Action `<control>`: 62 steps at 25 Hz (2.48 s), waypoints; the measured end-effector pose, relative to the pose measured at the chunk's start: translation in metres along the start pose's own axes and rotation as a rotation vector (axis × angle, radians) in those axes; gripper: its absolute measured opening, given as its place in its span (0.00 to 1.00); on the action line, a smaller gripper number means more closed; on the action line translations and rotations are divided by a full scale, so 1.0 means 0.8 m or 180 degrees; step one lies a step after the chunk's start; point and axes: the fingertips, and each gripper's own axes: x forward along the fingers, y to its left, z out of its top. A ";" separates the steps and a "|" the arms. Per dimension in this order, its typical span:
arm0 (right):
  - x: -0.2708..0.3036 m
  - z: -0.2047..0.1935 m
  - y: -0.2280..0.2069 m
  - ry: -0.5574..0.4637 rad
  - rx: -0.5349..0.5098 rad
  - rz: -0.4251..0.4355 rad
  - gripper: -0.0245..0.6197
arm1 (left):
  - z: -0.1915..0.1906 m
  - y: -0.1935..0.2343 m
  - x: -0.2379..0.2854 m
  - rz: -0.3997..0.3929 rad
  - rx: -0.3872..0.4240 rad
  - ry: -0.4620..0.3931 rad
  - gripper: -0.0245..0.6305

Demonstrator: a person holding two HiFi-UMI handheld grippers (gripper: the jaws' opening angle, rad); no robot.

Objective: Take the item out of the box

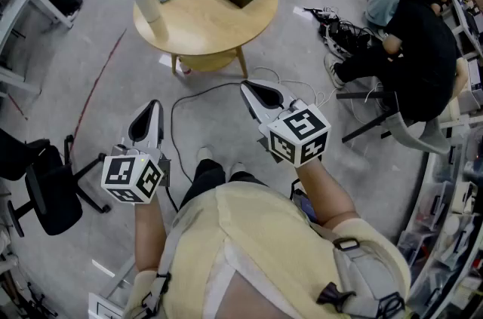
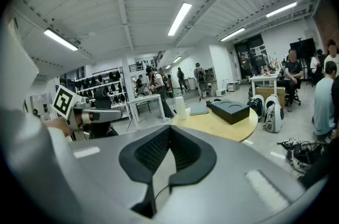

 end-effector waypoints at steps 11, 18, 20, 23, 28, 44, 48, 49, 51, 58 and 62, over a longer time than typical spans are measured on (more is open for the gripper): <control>0.002 -0.012 0.003 0.0026 0.0077 0.0213 0.05 | 0.000 -0.015 0.014 -0.0051 -0.0077 -0.0023 0.04; -0.015 -0.014 -0.015 -0.0024 0.0128 0.0186 0.05 | 0.000 -0.035 0.033 -0.0171 -0.0048 0.0016 0.04; -0.013 -0.016 -0.016 -0.0011 0.0128 0.0213 0.05 | -0.003 -0.033 0.036 -0.0147 -0.0032 0.0043 0.04; -0.014 -0.019 -0.018 0.0036 0.0109 0.0202 0.05 | -0.008 -0.032 0.044 -0.0152 -0.0051 0.0094 0.04; 0.018 -0.017 -0.027 0.0105 0.0078 0.0193 0.05 | -0.012 -0.008 0.067 -0.0168 -0.0046 0.0126 0.04; 0.182 0.045 -0.012 0.0240 -0.0153 0.0224 0.05 | 0.020 0.123 0.121 -0.0253 -0.0047 0.0305 0.04; 0.215 0.061 -0.011 0.0235 -0.0197 0.0242 0.05 | 0.030 0.145 0.132 -0.0331 0.0010 0.0320 0.04; 0.223 0.064 -0.010 0.0240 -0.0208 0.0245 0.05 | 0.032 0.149 0.135 -0.0358 0.0028 0.0333 0.04; 0.239 0.068 -0.008 0.0273 -0.0235 0.0251 0.10 | 0.035 0.157 0.139 -0.0406 0.0067 0.0362 0.04; 0.279 0.082 -0.012 0.0313 -0.0324 0.0205 0.17 | 0.033 0.180 0.153 -0.0462 0.0205 0.0435 0.04; 0.295 0.091 -0.025 0.0349 -0.0365 0.0197 0.21 | 0.038 0.187 0.166 -0.0426 0.0177 0.0417 0.04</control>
